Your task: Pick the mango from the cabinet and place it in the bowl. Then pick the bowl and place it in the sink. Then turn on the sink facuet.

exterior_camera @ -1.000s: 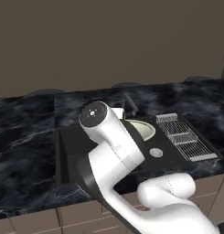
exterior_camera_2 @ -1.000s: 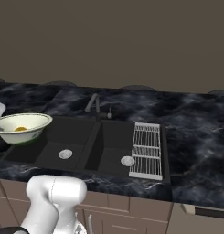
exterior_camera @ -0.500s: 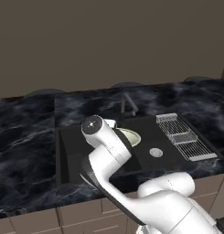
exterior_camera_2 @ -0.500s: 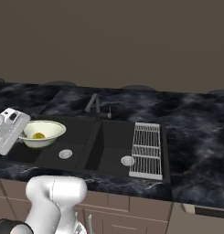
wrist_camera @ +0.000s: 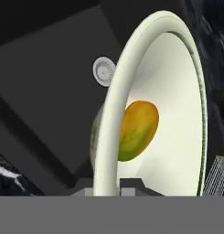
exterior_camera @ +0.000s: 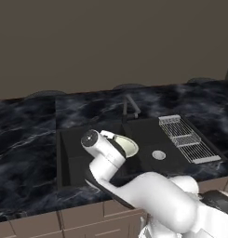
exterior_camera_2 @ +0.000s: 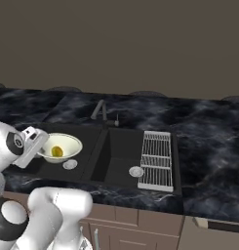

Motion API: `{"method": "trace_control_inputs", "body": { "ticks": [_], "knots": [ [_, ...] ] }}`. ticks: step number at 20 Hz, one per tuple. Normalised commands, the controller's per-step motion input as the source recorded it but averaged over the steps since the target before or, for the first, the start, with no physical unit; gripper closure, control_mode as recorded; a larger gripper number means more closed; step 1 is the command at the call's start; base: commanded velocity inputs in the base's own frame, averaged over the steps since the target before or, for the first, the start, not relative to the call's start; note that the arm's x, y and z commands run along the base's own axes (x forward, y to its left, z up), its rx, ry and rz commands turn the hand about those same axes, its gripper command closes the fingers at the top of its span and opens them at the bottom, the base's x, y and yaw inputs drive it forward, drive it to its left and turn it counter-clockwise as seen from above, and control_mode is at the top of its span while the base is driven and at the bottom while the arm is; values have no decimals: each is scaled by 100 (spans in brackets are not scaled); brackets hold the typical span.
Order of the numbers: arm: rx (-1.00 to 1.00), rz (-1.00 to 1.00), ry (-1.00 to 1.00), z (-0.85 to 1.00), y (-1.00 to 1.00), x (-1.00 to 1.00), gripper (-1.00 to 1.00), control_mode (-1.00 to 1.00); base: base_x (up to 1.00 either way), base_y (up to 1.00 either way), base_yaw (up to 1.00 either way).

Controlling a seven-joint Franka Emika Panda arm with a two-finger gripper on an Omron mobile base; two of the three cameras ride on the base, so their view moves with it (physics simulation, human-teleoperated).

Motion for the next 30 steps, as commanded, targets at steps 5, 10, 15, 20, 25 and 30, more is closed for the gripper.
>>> {"method": "trace_control_inputs", "body": {
  "ticks": [5, 10, 15, 20, 25, 30],
  "knots": [
    [5, -28, 0, -44, 57, 51, 100, -100, 0, 0, 0],
    [0, -23, 3, -25, 39, 52, 100, -100, 0, 0, 0],
    [1, -18, 5, -15, 17, 54, 100, -100, 0, 0, 0],
    [2, -13, 6, -45, 26, 43, 100, -100, 0, 0, 0],
    [2, -12, 3, -67, 21, 42, 100, -100, 0, 0, 0],
    [1, -13, 0, -41, 7, 57, 100, -100, 0, 0, 0]
  ]
}}
